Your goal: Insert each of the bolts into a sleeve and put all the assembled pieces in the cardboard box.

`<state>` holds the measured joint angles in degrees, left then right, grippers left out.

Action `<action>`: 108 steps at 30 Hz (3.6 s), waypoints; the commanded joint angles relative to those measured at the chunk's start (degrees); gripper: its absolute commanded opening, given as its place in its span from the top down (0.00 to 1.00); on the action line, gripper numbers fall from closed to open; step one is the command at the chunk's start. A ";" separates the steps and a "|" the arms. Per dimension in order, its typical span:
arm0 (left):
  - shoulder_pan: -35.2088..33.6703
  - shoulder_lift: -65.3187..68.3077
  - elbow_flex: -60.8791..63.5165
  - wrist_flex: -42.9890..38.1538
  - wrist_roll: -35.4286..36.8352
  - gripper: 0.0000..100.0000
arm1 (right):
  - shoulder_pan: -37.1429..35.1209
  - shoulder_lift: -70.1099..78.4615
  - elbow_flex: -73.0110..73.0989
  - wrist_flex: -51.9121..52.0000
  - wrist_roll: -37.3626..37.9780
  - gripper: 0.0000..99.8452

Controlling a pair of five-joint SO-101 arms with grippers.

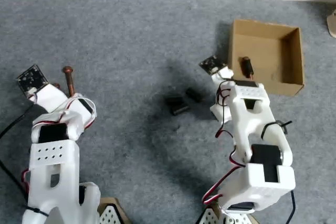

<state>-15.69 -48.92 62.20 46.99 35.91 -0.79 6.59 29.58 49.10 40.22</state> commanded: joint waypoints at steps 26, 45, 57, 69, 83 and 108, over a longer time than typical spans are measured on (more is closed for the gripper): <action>-3.03 23.52 -25.45 13.80 0.62 0.87 | -0.31 3.03 -0.84 -2.42 -10.37 0.99; -6.81 57.54 -61.41 15.30 -12.66 0.87 | -0.31 3.03 -0.84 -2.51 -10.64 0.99; -9.45 74.07 -80.22 24.26 -19.08 0.87 | -0.31 3.03 -0.84 -2.59 -10.64 0.99; -4.18 83.65 -87.16 27.87 -18.90 0.87 | -0.31 3.03 -0.84 -2.59 -10.73 0.99; -4.00 96.13 -99.12 28.13 -19.16 0.87 | -0.31 3.03 -0.84 -2.59 -10.73 0.99; -5.93 100.18 -102.02 28.22 -19.25 0.89 | -0.40 3.03 -0.84 -2.42 -10.73 0.99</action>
<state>-21.05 50.95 -38.02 75.12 16.92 -0.70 9.14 28.97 47.52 30.29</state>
